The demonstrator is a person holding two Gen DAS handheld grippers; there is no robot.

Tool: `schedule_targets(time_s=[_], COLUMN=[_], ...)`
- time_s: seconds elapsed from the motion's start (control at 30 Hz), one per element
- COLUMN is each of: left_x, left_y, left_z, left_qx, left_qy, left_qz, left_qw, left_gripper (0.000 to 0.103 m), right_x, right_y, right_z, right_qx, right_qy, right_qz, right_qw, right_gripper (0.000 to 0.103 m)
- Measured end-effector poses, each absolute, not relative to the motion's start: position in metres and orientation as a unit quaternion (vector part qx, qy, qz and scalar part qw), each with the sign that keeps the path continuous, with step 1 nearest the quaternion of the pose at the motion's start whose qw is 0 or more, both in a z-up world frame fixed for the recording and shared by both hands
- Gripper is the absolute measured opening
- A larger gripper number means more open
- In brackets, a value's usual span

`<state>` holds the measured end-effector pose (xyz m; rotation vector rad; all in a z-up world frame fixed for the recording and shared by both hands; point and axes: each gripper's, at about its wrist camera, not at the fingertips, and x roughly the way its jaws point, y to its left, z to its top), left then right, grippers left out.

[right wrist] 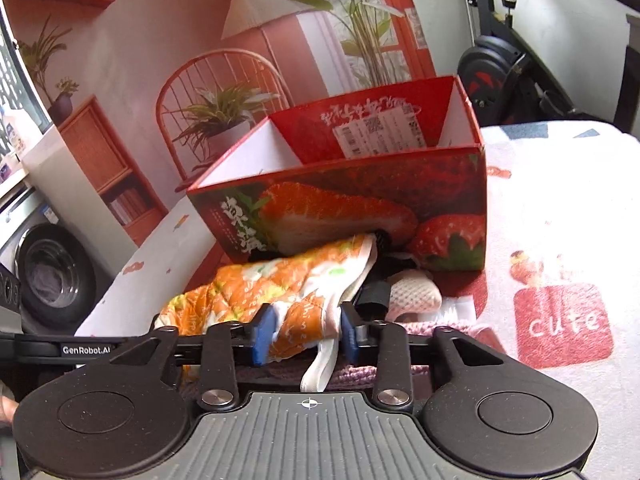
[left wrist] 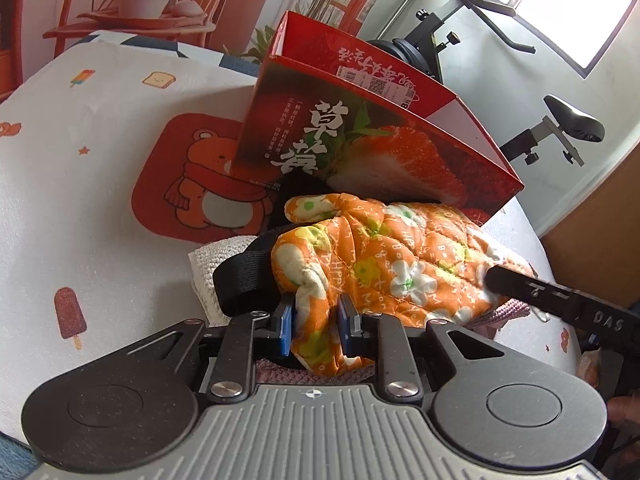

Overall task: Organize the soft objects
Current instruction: 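Lift the orange mitt with the right tool into the red box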

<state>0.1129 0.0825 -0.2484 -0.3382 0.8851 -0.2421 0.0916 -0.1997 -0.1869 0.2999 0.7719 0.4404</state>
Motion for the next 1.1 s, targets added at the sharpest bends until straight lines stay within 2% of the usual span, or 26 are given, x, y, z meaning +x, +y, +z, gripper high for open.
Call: schedule_targets(time_s=[0.1, 0.2, 0.6, 0.87, 1.1], left_x=[0.112, 0.108, 0.098, 0.16, 0.241], left_y=[0.083, 0.081, 0.08, 0.063, 0.047], left_z=[-0.247, -0.24, -0.166, -0.135, -0.134], left_qx=[-0.164, -0.158, -0.112, -0.095, -0.085], left_qy=[0.423, 0.413, 0.283, 0.246, 0.292], left_qz=[-0.116, -0.113, -0.126, -0.113, -0.101], left_qw=[0.883, 0.89, 0.944, 0.958, 0.947], left_gripper=[0.024, 0.016, 0.013, 0.013, 0.013], right_x=[0.089, 0.085, 0.085, 0.148, 0.237], right_y=[-0.195, -0.191, -0.193, -0.191, -0.184], right_z=[-0.188, -0.18, -0.117, -0.079, -0.084], right_qx=[0.134, 0.12, 0.08, 0.047, 0.029], right_qy=[0.37, 0.358, 0.257, 0.228, 0.256], right_qz=[0.216, 0.226, 0.258, 0.254, 0.225], right_qw=[0.893, 0.898, 0.928, 0.939, 0.94], right_gripper=[0.021, 0.018, 0.017, 0.017, 0.017])
